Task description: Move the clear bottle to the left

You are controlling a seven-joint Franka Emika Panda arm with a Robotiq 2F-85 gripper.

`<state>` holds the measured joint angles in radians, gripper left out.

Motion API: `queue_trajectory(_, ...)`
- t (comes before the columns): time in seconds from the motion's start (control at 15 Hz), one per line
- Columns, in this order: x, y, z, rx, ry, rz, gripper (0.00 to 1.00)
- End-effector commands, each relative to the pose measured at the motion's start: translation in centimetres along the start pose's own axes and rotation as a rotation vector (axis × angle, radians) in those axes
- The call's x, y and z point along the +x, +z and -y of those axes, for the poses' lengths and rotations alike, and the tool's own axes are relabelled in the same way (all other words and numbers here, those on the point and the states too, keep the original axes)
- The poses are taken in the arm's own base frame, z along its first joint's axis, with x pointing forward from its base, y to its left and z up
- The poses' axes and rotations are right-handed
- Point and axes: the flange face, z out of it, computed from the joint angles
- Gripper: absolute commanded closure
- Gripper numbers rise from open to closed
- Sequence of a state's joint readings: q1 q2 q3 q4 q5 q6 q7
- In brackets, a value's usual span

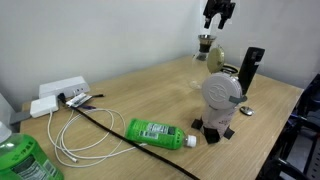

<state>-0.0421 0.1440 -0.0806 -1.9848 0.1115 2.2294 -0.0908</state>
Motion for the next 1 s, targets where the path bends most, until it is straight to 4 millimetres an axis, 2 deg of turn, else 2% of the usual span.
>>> queue_trajectory(0.0, 0.3, 1.2, -1.3, 0.077, 0.010, 0.010, 0.00)
queue_trajectory(0.33, 0.0, 3.7, -4.7, 0.108, 0.049, 0.026, 0.00)
queue_trajectory(0.47, -0.4, 4.6, -5.4, 0.116, 0.050, 0.046, 0.00)
queue_trajectory(0.93, -0.5, 5.5, -4.5, 0.146, 0.043, 0.064, 0.00)
